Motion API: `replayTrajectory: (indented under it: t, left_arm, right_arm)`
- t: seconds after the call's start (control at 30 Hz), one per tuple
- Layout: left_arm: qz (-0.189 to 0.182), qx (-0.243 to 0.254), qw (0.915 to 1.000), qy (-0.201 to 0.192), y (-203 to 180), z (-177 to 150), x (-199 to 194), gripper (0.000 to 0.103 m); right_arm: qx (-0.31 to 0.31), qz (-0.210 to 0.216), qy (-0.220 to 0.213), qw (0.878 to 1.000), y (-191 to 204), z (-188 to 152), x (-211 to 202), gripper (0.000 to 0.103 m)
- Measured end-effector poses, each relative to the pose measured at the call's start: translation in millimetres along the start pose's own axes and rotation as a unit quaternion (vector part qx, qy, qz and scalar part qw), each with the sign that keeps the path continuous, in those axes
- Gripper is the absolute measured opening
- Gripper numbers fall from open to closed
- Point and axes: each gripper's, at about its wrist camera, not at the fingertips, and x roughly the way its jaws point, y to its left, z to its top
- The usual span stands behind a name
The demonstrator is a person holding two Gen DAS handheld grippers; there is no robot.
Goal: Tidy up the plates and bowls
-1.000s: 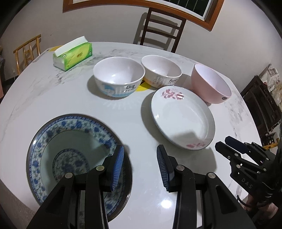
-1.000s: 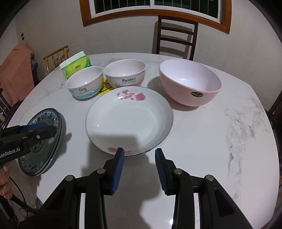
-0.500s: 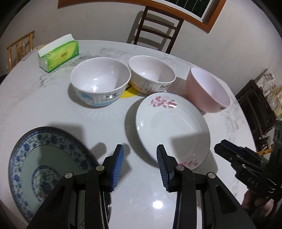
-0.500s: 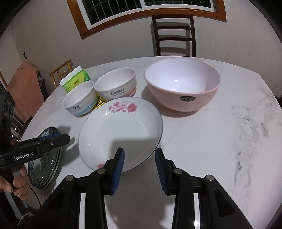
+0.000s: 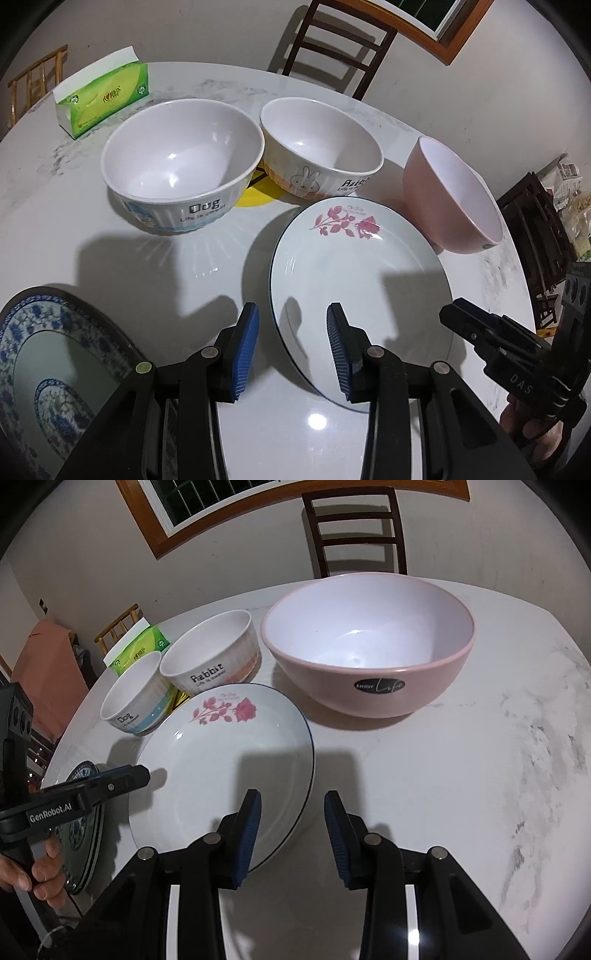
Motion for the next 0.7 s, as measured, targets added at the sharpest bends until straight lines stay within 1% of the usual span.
replayTrajectory:
  t: [0.07, 0.17, 0.27, 0.3, 0.37, 0.5, 0.7]
  left_arm:
    - [0.0, -0.002, 1.0, 0.002, 1.0, 1.2, 3.6, 0.033]
    - [0.001, 0.0, 1.0, 0.005, 0.7, 3.0, 8.4, 0.032]
    - [-0.001, 0.002, 1.0, 0.008, 0.2, 5.4, 12.9, 0.029]
    - [0.0, 0.002, 1.0, 0.009, 0.1, 6.0, 14.7, 0.029]
    - [0.0, 0.003, 0.9999, 0.011, 0.2, 6.7, 17.8, 0.028]
    - [-0.001, 0.004, 0.9998, 0.018, -1.3, 6.3, 24.3, 0.025]
    - [0.008, 0.01, 0.9998, 0.016, -3.8, 8.1, 28.0, 0.022]
  right_arm:
    - [0.0, 0.0, 0.001, 1.0, -1.6, 2.6, 4.0, 0.034]
    - [0.002, 0.004, 0.006, 1.0, -3.7, 4.7, 10.5, 0.028]
    - [-0.001, 0.003, 0.009, 1.0, -4.6, 5.6, 13.7, 0.027]
    - [-0.002, 0.003, 0.009, 1.0, -4.8, 5.9, 14.2, 0.023]
    - [-0.003, 0.004, 0.012, 1.0, -5.1, 6.5, 16.4, 0.021]
    - [-0.006, 0.004, 0.014, 1.0, -5.0, 6.7, 18.9, 0.019]
    - [-0.018, -0.002, 0.014, 1.0, -2.7, 8.1, 22.6, 0.019]
